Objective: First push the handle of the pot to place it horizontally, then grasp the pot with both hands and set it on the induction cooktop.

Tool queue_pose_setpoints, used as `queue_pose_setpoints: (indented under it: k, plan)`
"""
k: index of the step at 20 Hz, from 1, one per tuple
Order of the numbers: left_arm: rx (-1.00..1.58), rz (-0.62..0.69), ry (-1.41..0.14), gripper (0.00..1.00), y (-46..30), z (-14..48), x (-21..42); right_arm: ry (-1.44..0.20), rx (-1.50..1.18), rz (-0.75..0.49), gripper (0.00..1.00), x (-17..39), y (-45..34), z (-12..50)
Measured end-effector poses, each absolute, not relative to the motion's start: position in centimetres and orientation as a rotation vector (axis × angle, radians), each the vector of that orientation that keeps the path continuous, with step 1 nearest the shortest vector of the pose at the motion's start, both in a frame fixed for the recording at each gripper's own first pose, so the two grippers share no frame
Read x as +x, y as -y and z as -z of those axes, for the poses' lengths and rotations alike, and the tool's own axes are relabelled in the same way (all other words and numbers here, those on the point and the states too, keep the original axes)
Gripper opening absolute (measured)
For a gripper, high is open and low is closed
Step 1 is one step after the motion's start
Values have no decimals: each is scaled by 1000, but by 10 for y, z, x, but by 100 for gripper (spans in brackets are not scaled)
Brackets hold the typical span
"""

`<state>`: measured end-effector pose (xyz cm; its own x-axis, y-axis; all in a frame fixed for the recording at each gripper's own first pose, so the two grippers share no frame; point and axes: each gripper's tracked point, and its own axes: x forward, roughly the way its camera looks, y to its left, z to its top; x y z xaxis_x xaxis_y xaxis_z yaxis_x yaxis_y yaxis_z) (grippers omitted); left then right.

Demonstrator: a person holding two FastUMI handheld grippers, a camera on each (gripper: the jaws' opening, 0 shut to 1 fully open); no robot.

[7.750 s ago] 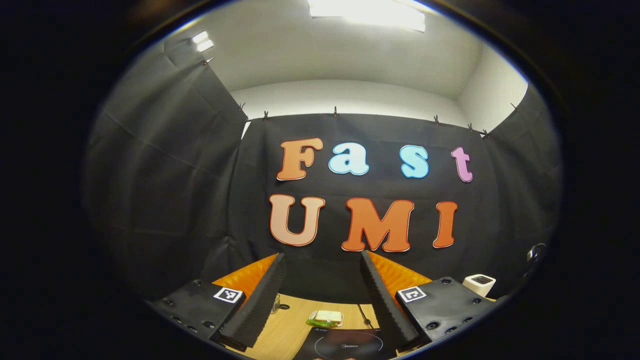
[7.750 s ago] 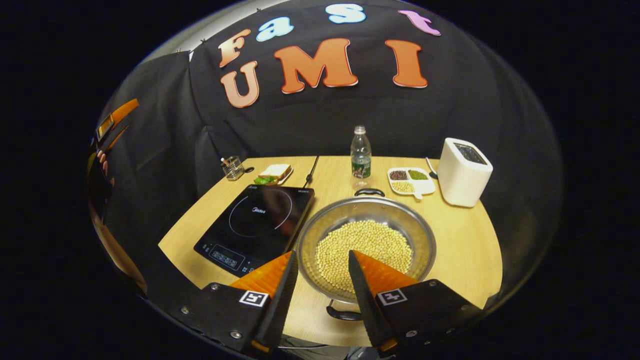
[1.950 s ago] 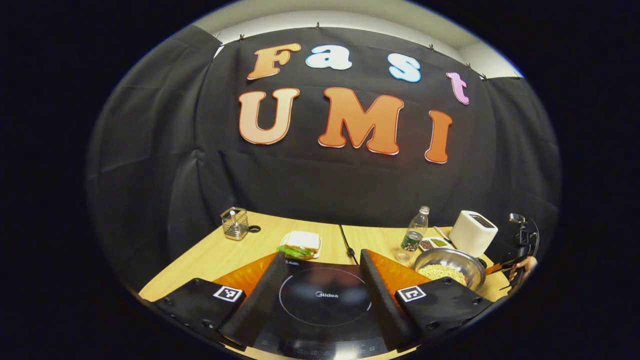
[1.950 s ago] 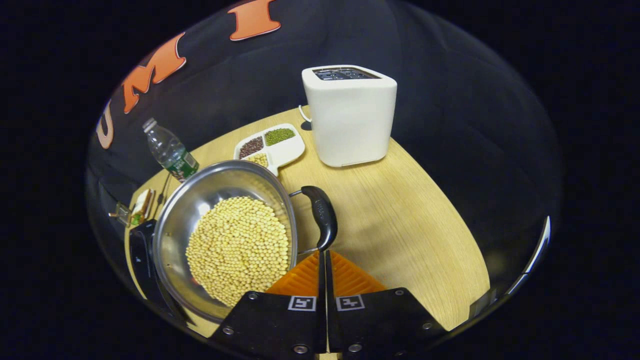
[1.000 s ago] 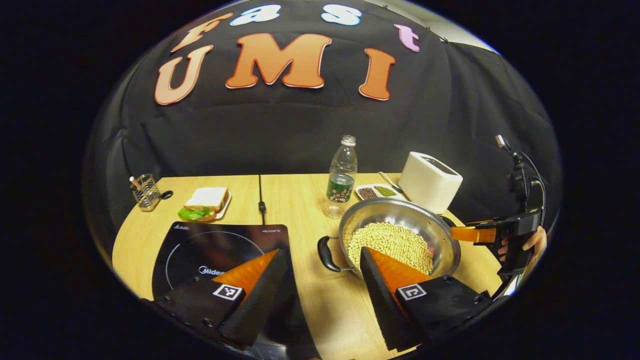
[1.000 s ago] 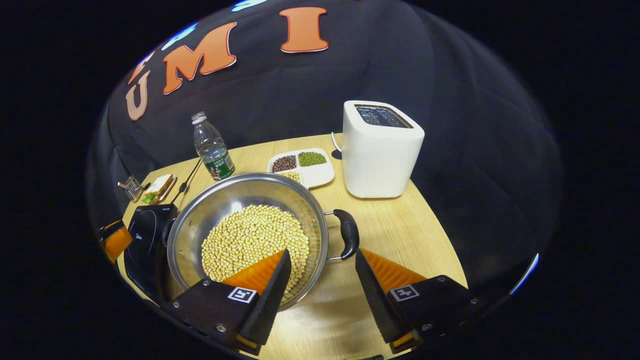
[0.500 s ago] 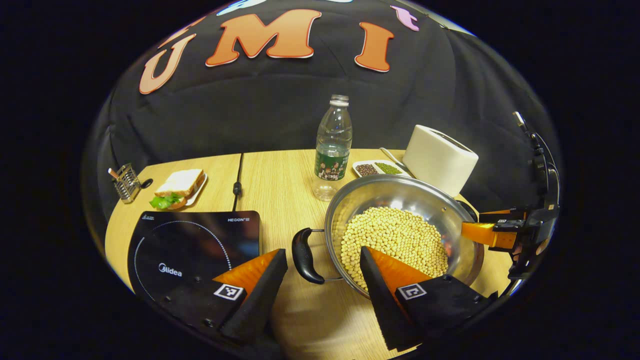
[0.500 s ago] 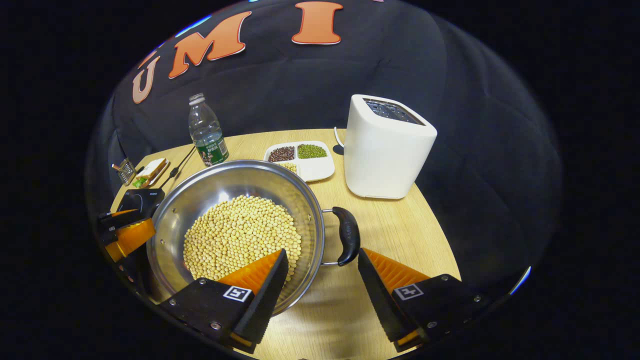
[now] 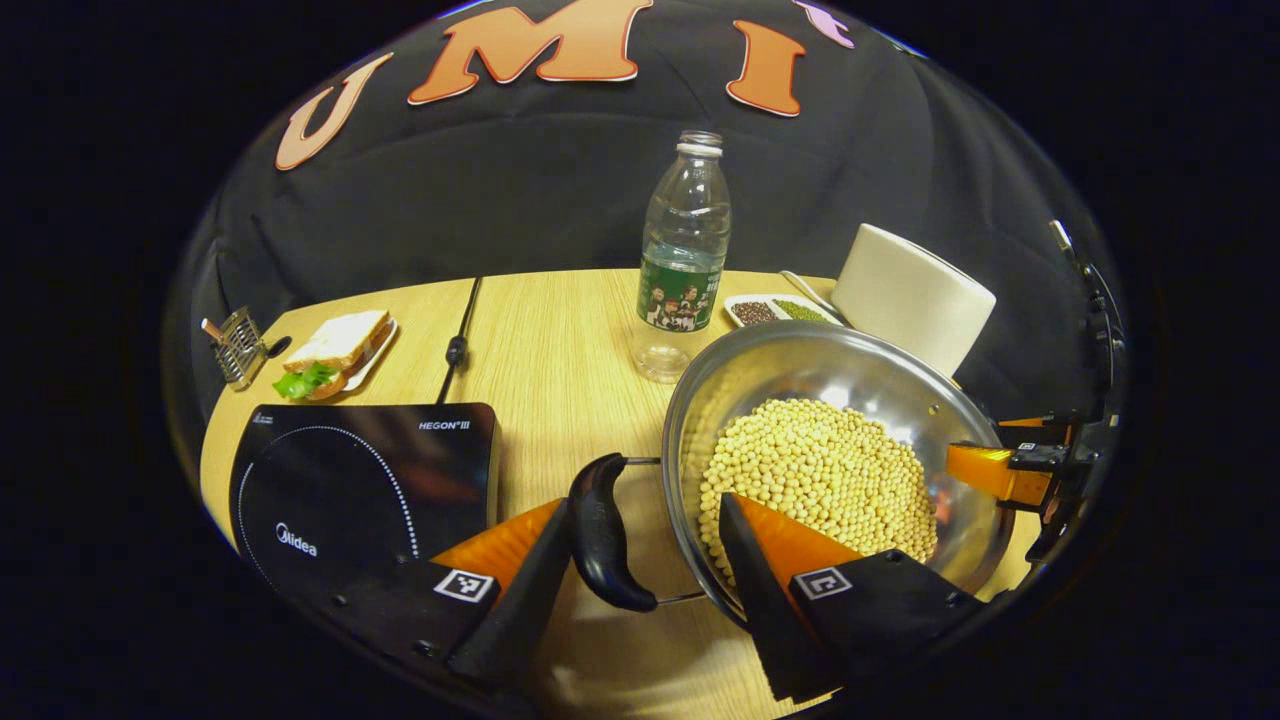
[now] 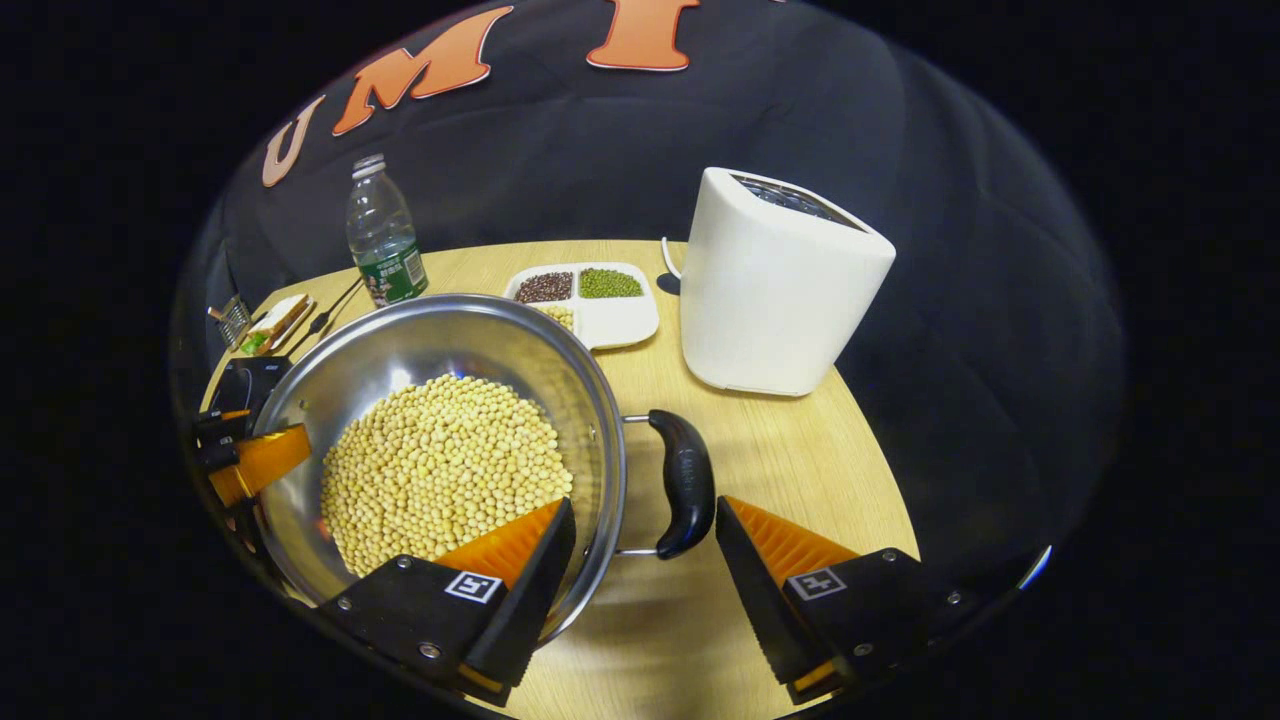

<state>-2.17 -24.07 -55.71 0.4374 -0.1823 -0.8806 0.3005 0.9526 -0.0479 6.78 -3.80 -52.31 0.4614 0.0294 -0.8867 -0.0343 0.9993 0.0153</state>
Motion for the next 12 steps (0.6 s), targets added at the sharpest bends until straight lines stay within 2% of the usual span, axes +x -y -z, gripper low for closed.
queue_pose_setpoints:
  k: [2,3,5,10,12]
  plan:
    - [117,313,-1069,92,244,563,-17,-1107,6,-35,88,70,38,532]
    - [111,322,-1065,94,246,562,-16,-1107,10,-37,88,72,40,535]
    - [123,318,-1057,88,244,564,-14,-1092,16,-26,89,81,40,535]
    - [147,304,-1060,90,244,569,-12,-1083,18,-28,90,91,35,538]
    - [156,297,-1062,88,244,571,-11,-1054,-32,-39,88,94,33,535]
